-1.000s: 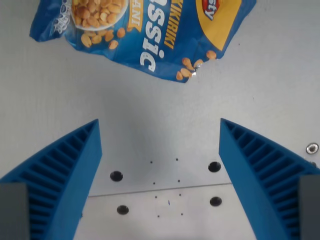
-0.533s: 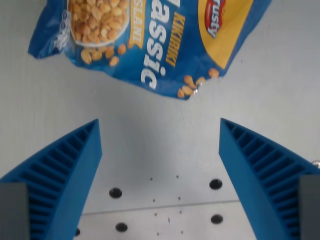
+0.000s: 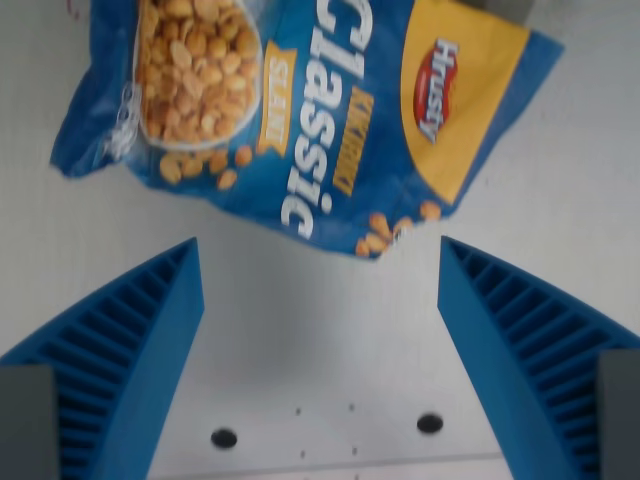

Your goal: Move above the blue bag

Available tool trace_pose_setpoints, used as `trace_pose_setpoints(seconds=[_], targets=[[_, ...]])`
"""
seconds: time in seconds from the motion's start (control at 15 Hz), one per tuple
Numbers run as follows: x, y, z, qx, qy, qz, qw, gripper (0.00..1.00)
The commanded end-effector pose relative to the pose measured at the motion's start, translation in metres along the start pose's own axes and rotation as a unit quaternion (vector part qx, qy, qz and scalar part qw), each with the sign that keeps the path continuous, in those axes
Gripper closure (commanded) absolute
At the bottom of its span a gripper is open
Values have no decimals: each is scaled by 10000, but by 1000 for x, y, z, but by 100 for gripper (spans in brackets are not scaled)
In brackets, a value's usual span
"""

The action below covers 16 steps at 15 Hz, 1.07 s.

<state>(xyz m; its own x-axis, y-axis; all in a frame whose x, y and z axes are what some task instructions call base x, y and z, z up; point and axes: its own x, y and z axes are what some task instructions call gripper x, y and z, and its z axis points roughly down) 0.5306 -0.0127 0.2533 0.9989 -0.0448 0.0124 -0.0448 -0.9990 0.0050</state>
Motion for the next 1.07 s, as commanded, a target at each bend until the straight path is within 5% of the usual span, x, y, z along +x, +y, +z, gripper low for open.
trace_pose_setpoints(seconds=[0.07,1.07], targets=[[13,4,5,18,-57,-244,9997,0],[51,6,44,55,22,-364,9993,0]])
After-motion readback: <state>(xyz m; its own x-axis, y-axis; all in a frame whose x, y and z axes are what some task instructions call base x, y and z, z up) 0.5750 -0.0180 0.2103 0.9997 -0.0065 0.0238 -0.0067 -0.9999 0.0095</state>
